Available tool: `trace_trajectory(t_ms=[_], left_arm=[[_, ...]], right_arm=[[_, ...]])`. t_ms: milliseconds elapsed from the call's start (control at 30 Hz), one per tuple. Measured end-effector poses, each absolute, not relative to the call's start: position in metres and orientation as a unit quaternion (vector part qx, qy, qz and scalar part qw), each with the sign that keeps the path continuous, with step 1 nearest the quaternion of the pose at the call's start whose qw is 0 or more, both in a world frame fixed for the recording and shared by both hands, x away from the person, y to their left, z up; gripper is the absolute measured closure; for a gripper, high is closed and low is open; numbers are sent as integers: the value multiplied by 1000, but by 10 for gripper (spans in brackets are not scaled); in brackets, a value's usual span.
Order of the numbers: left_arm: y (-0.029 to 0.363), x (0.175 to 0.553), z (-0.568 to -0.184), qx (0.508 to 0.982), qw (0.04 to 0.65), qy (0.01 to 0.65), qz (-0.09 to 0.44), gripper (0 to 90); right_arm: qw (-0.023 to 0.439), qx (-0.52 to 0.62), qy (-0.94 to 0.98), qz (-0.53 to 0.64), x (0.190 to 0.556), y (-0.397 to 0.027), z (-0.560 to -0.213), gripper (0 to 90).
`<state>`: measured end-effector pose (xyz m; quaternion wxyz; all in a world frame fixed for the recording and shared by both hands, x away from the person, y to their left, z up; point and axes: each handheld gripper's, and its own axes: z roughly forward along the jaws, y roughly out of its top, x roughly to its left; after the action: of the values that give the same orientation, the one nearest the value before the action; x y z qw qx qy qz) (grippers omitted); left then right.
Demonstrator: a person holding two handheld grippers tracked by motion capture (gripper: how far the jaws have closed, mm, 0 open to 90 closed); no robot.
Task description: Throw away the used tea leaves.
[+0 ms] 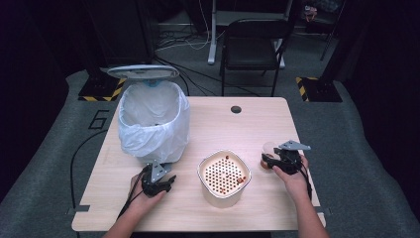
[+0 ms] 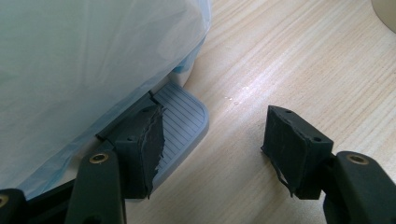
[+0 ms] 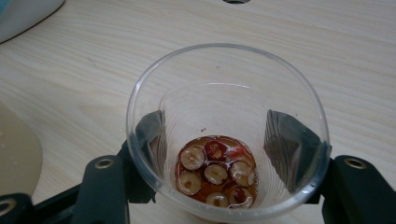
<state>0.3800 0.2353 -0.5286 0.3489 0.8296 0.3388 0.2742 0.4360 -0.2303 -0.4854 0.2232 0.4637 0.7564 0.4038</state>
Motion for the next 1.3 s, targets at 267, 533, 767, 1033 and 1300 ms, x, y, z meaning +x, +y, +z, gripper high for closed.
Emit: trace_trajectory(t_ms=[267,533,767,1033,1300], left_arm=[[235,380,-529,830,349,339,274,379],[235,380,-529,830,349,339,274,379],[235,380,-529,830,349,339,274,379],[235,380,-529,830,349,339,274,378],[235,380,-529,830,349,339,274,379]], right_arm=[[219,445,767,408,436,-226,-477,412],[213,423,777,416,436,-221,-462,412],[206,410,783,418,440,-218,-452,413],[189,377,788,448,446,-212,-431,415],[181,335,803,458,450,-201,-418,415]])
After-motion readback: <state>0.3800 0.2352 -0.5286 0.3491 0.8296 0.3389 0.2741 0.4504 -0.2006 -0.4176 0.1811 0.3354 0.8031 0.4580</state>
